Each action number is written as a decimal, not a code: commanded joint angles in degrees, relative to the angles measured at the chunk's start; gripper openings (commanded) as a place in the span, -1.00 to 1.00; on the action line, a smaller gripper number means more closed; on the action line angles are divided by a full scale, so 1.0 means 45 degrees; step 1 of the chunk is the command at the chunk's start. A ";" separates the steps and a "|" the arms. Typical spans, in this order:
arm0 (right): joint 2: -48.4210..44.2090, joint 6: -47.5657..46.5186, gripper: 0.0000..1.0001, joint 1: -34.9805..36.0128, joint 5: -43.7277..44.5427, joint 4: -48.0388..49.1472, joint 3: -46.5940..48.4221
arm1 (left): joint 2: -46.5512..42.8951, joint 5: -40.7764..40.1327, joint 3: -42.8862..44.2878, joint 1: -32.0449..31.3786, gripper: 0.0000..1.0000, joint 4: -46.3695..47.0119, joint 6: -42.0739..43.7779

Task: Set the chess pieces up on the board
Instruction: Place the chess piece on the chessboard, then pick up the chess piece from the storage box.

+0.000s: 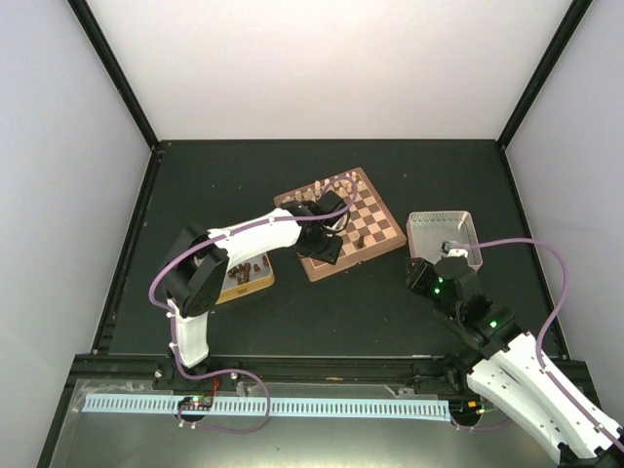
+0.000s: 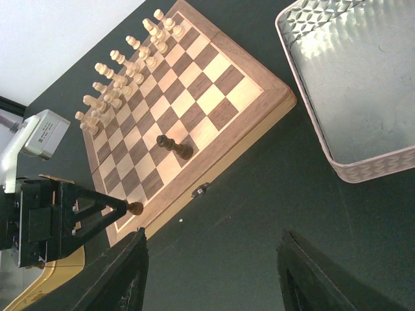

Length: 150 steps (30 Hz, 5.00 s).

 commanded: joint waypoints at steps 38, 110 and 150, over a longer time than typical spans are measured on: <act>0.0009 0.0002 0.09 -0.0036 0.0256 0.0137 -0.0160 | 0.0419 0.0514 0.0819 0.0178 -0.82 0.1135 0.0204; 0.1479 -0.0776 0.10 -0.0040 -0.0613 0.1320 0.0040 | -0.0302 0.0422 0.2287 0.0514 0.15 -0.0078 0.0082; 0.7406 -0.2498 -0.08 -0.0035 -0.3096 0.3303 0.2485 | -0.6040 -0.1867 -0.7884 0.7131 -0.20 0.2120 -0.1431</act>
